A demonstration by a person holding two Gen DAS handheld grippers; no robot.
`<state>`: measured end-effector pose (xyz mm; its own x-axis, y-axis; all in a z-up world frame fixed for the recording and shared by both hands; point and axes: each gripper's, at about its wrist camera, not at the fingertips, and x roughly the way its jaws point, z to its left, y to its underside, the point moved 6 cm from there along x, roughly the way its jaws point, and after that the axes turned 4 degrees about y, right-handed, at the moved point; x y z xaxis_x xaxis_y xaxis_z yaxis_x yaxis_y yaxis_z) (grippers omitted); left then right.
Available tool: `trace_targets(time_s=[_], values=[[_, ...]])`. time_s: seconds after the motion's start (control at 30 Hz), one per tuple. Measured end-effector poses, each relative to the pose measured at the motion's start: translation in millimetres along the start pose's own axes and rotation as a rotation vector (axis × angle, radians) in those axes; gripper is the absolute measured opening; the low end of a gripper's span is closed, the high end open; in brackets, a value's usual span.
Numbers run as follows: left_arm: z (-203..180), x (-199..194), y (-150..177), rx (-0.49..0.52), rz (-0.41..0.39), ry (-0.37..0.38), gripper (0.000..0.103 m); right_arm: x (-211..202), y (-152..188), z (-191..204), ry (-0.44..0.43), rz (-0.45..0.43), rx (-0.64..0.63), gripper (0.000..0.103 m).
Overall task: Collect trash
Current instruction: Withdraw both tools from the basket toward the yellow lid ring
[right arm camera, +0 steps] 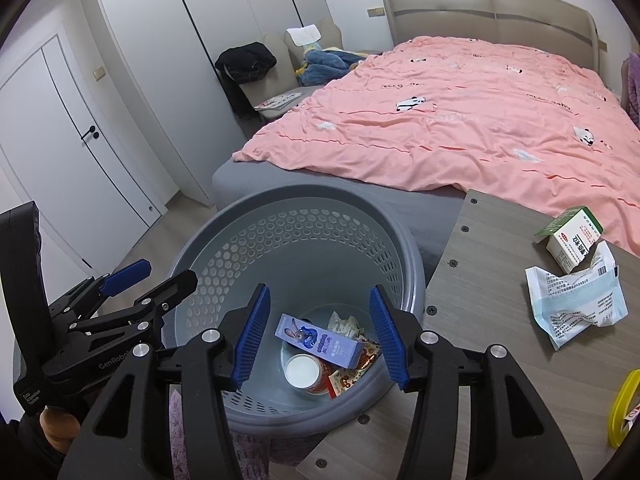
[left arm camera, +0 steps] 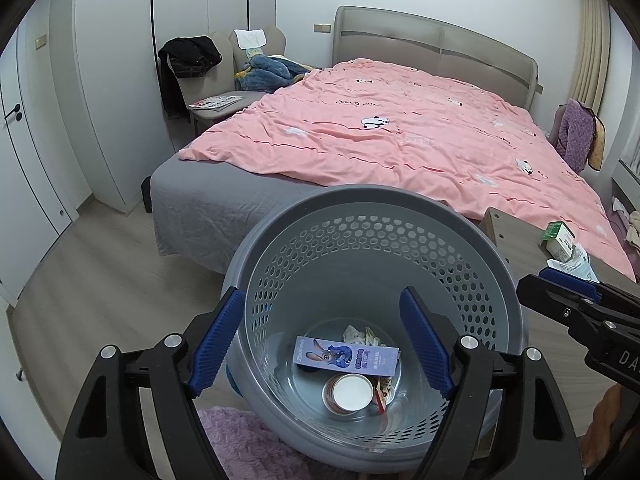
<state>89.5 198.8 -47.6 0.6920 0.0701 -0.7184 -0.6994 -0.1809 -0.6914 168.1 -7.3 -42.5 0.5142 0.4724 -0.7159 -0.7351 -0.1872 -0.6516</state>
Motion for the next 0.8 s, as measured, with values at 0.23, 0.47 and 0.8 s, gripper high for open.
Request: trace_targets(time_s=[0.23,0.47,0.8], values=[[1,-4,1,-0.001,-0.002,-0.006,0.079,-6,4,-1,0.005,-0.009,0.005,0.059],[-2,-7,6,0.005,0.000,-0.004,0.079,-13,10,-6,0.015,-0.015,0.017,0.062],[-27,-11,10,0.042,0.004,0.030,0.079,-35,22,-31,0.063,-0.033,0.057,0.069]])
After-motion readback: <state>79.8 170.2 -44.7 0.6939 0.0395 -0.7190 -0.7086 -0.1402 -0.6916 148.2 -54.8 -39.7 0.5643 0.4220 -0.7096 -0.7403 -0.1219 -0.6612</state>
